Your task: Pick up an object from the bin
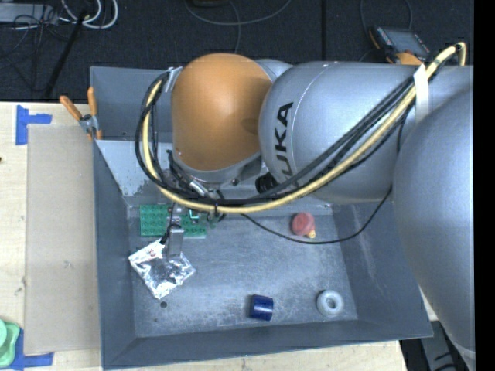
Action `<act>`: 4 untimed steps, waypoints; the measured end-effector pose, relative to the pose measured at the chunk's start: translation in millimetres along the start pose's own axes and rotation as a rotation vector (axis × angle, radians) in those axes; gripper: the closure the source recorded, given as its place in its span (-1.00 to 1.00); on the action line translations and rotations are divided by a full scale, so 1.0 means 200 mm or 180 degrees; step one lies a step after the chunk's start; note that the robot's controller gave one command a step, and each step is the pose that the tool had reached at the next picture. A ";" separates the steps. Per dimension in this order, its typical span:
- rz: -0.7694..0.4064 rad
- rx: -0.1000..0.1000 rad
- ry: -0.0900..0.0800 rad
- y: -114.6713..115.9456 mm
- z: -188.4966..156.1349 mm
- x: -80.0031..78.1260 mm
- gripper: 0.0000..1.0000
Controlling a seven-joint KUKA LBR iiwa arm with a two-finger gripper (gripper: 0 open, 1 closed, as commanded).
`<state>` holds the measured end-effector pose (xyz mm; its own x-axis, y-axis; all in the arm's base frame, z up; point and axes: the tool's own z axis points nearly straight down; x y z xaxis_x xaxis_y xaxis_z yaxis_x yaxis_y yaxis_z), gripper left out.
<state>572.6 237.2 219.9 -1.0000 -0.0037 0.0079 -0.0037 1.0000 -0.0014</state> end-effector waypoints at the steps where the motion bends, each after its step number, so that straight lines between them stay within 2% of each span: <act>1: -0.0577 0.0008 0.0005 -0.18 0.72 0.10 -1.00; 2: -0.0565 -0.0002 -0.0019 -0.17 0.70 0.09 1.00; 3: -0.0680 -0.0010 -0.0050 -0.10 0.06 0.22 1.00; 4: -0.0669 -0.0003 -0.0028 -0.10 0.09 0.22 1.00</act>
Offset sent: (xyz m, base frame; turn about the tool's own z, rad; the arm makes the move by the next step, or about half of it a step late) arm -0.0196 -0.0340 -0.1386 -0.1814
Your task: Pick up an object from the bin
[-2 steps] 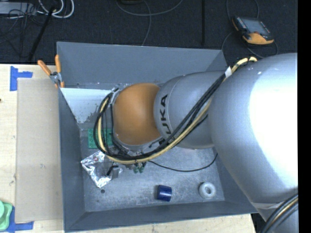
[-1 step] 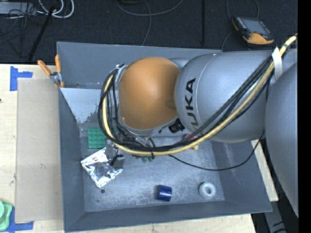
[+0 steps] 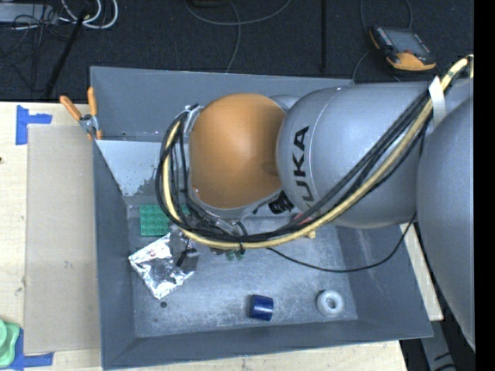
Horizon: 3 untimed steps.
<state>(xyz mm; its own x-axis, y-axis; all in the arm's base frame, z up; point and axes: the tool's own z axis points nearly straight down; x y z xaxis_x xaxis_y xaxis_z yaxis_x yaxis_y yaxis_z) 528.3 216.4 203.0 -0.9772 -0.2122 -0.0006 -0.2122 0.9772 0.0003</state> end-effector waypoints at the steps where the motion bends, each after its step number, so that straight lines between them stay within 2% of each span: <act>1: 0.0049 0.0003 0.0026 0.04 0.44 -0.11 1.00; 2: -0.0582 0.0000 0.0011 0.15 0.40 0.08 1.00; 3: -0.0665 -0.0002 -0.0034 0.09 -0.62 0.04 1.00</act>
Offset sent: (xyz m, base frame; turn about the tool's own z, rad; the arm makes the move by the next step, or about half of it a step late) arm 0.0214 0.0130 -0.0816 0.0157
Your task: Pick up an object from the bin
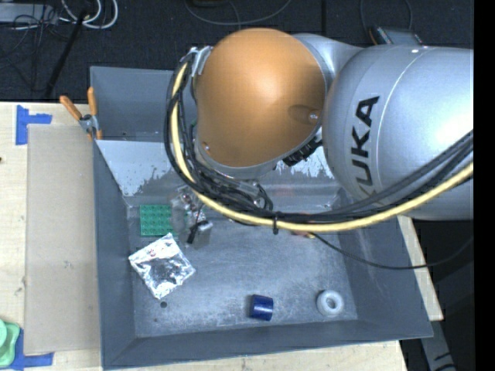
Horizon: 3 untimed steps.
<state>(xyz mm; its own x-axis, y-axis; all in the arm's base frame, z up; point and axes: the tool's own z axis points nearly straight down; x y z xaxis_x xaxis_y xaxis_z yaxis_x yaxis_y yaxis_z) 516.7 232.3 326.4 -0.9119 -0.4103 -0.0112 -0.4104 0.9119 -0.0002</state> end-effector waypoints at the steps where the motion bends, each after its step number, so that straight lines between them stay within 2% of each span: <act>1: -0.0185 -0.0003 0.0061 -0.09 0.66 -0.11 1.00; 2: -0.0196 -0.0002 0.0019 -0.09 0.43 -0.08 1.00; 3: -0.0126 -0.0006 0.0054 -0.01 0.76 -0.17 1.00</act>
Offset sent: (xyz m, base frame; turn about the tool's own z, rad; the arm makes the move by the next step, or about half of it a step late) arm 0.0302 -0.0062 -0.1261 -0.0594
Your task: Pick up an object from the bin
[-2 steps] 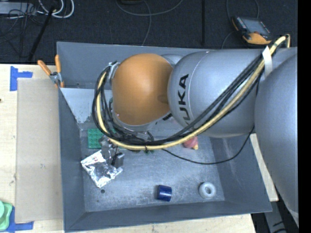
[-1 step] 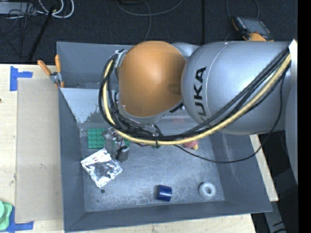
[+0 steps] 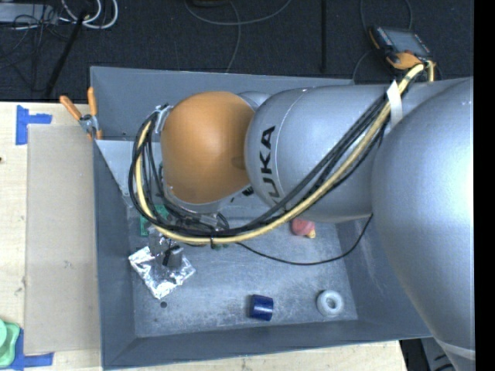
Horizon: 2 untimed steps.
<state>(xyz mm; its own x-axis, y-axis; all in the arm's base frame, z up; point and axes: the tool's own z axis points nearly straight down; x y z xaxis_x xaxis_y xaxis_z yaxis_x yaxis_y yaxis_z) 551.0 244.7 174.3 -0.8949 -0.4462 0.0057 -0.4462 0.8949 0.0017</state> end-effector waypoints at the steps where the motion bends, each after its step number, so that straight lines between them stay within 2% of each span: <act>1: -0.0072 0.0008 -0.0042 -0.09 -0.25 -0.03 1.00; 2: 0.0978 0.0003 -0.0008 -0.14 -0.02 -0.06 1.00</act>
Offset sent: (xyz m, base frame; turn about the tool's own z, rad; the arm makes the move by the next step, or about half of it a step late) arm 0.0118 -0.0126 0.0481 -0.0251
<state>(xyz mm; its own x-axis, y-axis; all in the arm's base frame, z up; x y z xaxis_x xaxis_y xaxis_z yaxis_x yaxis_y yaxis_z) 574.5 224.3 178.5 -0.9879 -0.1548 0.0034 -0.1548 0.9880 -0.0006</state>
